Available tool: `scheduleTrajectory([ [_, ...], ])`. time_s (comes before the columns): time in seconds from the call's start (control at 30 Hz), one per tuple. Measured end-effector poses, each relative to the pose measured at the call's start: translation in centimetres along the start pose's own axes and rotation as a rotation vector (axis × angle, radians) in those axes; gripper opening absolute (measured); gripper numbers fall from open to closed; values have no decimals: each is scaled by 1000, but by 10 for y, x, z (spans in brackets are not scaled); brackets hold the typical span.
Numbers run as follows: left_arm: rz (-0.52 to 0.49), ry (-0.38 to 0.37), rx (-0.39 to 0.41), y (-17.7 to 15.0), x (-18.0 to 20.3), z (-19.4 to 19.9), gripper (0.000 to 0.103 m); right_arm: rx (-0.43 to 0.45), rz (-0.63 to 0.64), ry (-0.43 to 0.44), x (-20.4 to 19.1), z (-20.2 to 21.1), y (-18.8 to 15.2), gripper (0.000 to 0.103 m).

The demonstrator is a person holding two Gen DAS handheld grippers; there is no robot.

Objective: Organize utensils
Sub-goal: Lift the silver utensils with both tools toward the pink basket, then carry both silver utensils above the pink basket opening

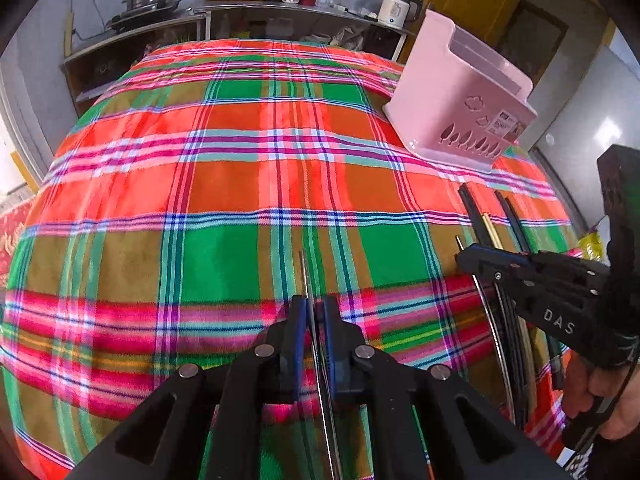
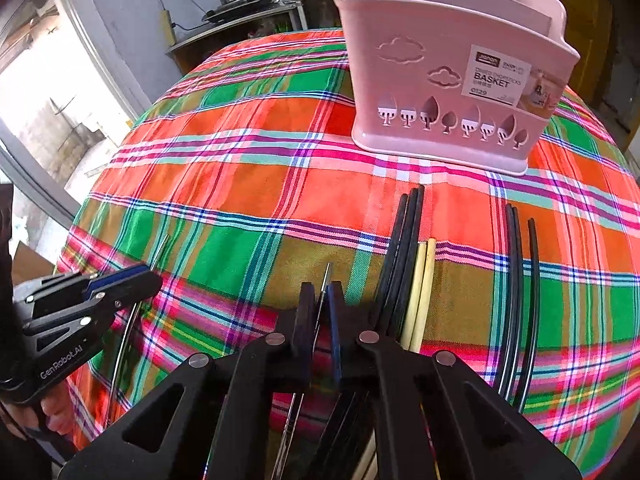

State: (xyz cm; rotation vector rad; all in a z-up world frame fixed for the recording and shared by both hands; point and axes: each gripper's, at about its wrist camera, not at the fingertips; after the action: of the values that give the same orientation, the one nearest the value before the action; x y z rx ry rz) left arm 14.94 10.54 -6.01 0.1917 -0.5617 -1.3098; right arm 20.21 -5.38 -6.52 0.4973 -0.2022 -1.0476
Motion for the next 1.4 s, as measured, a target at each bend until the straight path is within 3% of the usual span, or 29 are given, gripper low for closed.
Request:
scheduleTrajectory([
  [0.4,-57,41,-22,18,10,-13,4,-21,11,13,1,-3,7,6],
  [0.57,-33,37,-28,23,9,-12,3,8,-25,62,6,5,7,5],
  [1.17,-83,-67,208,53,44,102,3,267,3,71,12,111,33,4],
  [1.4,-95,-88,254,60,55,123,3,335,14,57,13,135,36,4],
])
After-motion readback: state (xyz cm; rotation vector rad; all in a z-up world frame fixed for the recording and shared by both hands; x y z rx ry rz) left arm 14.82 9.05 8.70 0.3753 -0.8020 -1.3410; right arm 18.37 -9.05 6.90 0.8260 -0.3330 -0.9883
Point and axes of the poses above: each gripper's, at about its wrist camera, not at the fingertips, and z roughly against the way its jaws point, x to its right, y to its top, and after that the axes turned 10 degrees about z, right-handed
